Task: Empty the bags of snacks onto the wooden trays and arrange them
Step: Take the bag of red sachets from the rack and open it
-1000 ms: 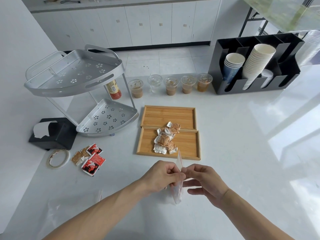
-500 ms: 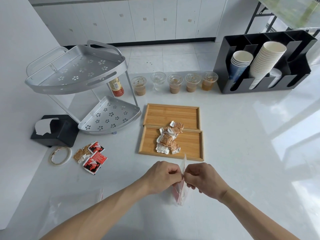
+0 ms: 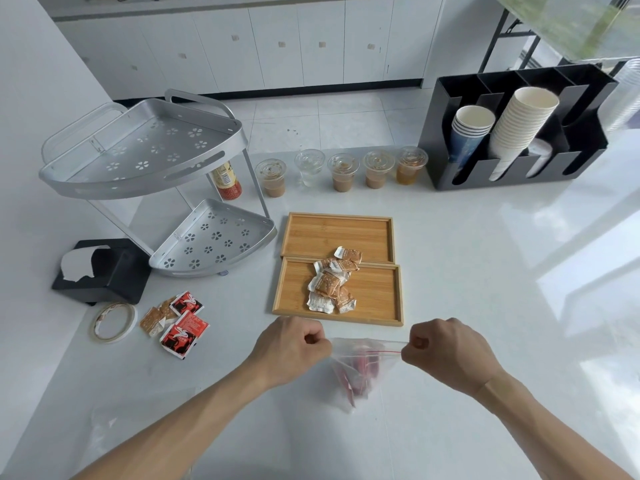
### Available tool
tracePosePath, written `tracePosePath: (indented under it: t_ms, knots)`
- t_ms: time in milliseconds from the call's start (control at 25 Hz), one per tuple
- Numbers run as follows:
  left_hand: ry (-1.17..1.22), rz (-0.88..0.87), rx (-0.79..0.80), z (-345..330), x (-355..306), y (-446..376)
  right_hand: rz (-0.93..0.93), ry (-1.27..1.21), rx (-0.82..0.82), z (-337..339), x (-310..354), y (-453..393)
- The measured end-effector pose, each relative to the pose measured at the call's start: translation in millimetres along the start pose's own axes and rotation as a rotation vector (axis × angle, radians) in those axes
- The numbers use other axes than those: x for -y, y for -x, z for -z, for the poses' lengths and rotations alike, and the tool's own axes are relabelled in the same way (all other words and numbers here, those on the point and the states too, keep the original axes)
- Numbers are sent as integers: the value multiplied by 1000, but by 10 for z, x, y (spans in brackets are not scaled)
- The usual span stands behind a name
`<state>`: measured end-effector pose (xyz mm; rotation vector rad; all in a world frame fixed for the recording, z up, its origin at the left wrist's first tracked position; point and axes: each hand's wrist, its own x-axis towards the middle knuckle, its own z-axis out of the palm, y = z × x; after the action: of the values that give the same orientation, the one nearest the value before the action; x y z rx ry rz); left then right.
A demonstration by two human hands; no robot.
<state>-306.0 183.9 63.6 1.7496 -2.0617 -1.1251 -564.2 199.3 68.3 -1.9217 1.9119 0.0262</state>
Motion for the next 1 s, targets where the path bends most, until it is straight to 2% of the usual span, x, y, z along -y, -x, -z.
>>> tracePosePath:
  t_ms: [120, 200, 280, 360, 520, 680, 760, 880, 1000]
  knots:
    - [50, -7, -2, -78, -86, 3, -31, 44, -75, 99, 48, 6]
    - [81, -27, -18, -163, -177, 14, -5, -49, -156, 113, 194, 19]
    - [94, -28, -23, -268, -280, 46, 0, -119, -76, 84, 443, -13]
    - [101, -26, -12, -351, -355, 91, -83, -134, 21, 43, 619, -91]
    - [103, -61, -14, -437, -381, 179, -167, -215, -35, -27, 680, -158]
    - [346, 0, 90, -400, -170, 283, -55, -296, -68, -28, 675, -78]
    - [391, 56, 108, -338, 59, 298, 6, -340, -46, 29, 672, -34]
    - [387, 151, 68, -239, 426, 192, 81, -214, -95, 153, 690, 28]
    - [358, 166, 41, -166, 606, -3, 148, -50, -143, 386, 728, 23]
